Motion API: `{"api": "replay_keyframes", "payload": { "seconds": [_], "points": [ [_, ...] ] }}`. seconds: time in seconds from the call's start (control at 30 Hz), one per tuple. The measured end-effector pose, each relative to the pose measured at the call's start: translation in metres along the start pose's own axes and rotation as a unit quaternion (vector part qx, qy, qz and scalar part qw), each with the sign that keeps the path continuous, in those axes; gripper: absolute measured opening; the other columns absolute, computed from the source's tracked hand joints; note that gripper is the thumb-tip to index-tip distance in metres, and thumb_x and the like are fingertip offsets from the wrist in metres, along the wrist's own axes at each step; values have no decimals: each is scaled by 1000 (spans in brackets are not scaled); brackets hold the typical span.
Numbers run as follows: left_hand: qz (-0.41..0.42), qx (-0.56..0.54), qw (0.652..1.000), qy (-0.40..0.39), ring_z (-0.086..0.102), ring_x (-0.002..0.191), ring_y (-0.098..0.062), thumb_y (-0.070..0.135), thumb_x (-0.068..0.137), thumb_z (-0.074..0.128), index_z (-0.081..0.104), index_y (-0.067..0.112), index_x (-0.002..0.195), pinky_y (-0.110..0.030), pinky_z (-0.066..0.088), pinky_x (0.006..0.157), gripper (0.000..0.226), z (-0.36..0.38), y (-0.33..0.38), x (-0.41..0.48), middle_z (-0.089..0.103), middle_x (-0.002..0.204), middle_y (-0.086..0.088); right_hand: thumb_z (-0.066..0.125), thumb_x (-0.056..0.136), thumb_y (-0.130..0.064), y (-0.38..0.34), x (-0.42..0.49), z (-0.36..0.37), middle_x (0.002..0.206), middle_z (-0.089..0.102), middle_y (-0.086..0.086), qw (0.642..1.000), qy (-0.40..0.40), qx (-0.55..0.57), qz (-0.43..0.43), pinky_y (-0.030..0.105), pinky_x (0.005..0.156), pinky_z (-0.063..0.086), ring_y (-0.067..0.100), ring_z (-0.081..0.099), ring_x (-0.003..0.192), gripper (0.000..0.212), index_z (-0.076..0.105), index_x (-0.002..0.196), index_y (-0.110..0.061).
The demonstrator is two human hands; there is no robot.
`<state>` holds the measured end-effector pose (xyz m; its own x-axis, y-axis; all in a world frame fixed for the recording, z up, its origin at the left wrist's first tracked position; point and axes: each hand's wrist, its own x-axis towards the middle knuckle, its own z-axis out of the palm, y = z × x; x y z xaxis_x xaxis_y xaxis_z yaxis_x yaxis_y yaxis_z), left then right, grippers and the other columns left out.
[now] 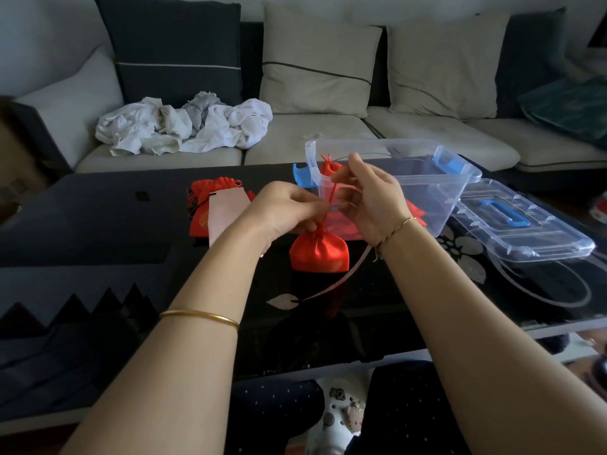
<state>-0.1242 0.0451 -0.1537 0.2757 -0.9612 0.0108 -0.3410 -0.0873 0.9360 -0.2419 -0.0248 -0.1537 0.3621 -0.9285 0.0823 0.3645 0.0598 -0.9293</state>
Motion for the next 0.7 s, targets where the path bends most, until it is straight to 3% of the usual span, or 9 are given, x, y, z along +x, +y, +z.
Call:
{"api": "replay_keyframes", "payload": {
  "seconds": [0.13,0.27,0.43,0.57,0.7],
  "points": [
    [16,40,999,-2,57,57,-12,17,83,70,69,15,73,-29,50,67,10,5,2,0,66,69,-7,50,95,-29,0,-2,6,57,52,0,999,-12,-46,-13,22,47,35,11,41,48,35,59,66,-11],
    [8,-7,1000,14,55,52,-9,16,86,65,67,13,69,-26,48,62,18,6,1,1,61,61,0,35,99,-37,-1,0,-1,54,62,2,991,21,-128,37,22,43,31,12,42,40,42,56,78,-8],
    [-9,-44,999,15,56,54,-9,19,89,61,65,12,73,-24,47,59,18,5,-1,2,63,65,-1,40,94,-8,2,-4,-4,62,61,7,972,-47,-225,41,25,46,39,16,50,45,16,52,83,-9],
    [-12,-40,998,38,58,55,-8,19,91,59,65,15,76,-21,46,54,18,4,-3,3,64,67,-1,43,87,4,2,-5,-4,70,60,11,950,-79,-302,-5,26,54,47,16,59,54,19,54,81,-9],
    [-24,-48,995,85,58,53,-7,14,92,58,61,14,73,-15,46,48,19,4,-4,4,64,65,-2,58,80,4,5,-7,-8,72,63,8,922,-106,-366,-63,30,65,54,19,62,65,19,56,76,-14]
  ]
}}
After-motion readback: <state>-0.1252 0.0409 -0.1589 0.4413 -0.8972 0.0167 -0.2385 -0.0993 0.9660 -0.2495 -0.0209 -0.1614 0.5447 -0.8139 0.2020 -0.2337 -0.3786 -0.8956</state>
